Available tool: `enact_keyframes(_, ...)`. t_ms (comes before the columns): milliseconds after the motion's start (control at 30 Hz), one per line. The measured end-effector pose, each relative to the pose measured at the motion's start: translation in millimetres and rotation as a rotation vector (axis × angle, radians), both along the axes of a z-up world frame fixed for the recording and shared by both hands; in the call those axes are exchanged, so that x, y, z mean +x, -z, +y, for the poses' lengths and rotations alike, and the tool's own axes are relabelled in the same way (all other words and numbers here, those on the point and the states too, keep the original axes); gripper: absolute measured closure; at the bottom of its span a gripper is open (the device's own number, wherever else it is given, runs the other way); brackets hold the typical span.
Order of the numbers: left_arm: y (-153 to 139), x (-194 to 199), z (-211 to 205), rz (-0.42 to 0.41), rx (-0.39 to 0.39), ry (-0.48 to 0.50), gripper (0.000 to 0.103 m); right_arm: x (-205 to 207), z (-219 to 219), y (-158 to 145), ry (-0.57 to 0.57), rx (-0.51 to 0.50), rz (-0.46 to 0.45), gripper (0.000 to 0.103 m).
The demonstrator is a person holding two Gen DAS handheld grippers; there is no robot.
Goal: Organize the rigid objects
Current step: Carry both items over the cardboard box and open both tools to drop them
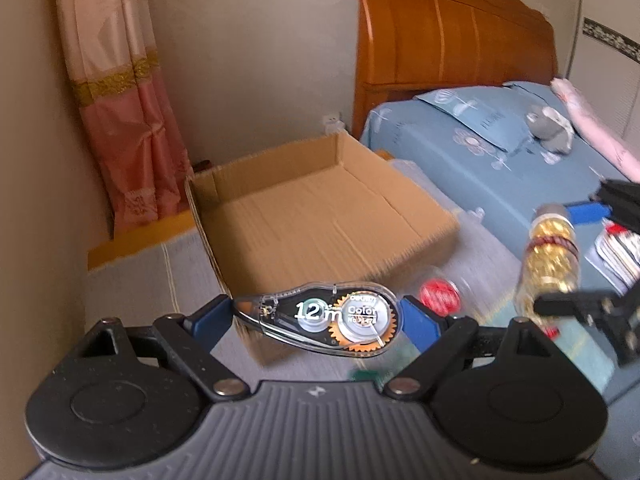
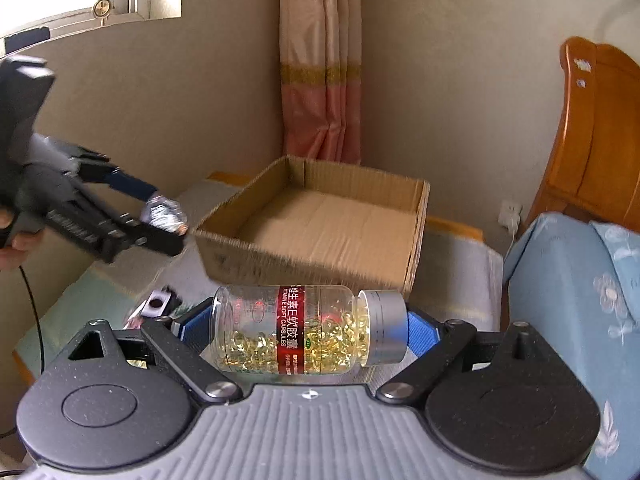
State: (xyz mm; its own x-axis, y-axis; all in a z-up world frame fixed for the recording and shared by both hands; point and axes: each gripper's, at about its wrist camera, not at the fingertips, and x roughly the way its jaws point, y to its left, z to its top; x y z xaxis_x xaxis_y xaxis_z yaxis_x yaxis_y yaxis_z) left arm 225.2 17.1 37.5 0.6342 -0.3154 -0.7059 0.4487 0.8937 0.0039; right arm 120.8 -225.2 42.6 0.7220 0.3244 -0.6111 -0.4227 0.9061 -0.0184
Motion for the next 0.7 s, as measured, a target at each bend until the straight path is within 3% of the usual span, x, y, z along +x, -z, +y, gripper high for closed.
enact_keyframes(233,0.3,49.5,-10.3,0.006,0.023,-0.019,0.014,45.0,2.2,-11.1,-0.004,0.010,0.008,0.007)
enact_keyframes(700,32.5,132.1,-16.9,0.040,0.060,-0.080,0.011,107.7,6.8,-3.4,0.002,-0.024,0.036,0.007)
